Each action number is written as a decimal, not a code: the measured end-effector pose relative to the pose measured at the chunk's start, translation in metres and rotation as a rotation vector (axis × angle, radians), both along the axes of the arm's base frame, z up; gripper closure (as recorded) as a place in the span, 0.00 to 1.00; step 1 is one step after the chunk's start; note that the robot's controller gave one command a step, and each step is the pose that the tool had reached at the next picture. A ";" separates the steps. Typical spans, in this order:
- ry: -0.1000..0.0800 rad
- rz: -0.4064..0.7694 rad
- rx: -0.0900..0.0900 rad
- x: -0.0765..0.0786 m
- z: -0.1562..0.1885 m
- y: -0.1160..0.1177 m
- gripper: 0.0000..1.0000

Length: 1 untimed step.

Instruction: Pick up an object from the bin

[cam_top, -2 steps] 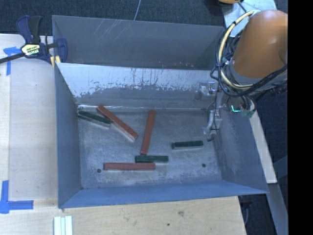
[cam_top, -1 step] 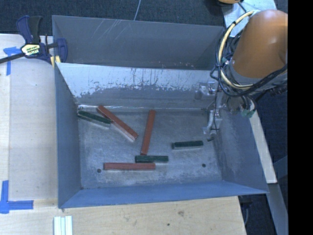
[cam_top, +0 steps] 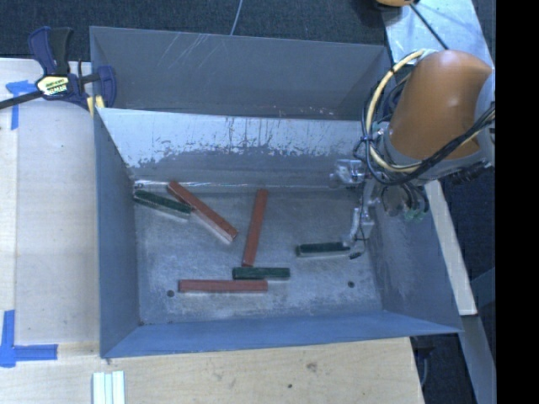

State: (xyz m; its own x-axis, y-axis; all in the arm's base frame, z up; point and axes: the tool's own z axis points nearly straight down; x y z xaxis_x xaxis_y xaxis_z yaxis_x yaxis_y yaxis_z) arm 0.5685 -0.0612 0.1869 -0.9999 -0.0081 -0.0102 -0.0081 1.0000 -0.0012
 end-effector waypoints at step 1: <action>0.004 -0.079 0.001 -0.027 -0.062 -0.003 0.00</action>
Offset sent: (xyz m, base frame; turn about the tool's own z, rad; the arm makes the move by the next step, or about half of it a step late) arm -0.0398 -0.0219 -0.1039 -0.0346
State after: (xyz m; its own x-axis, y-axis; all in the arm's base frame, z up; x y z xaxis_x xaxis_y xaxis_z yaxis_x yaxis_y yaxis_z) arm 0.5419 -0.0647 0.1245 -0.9975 0.0707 -0.0067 0.0707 0.9975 0.0000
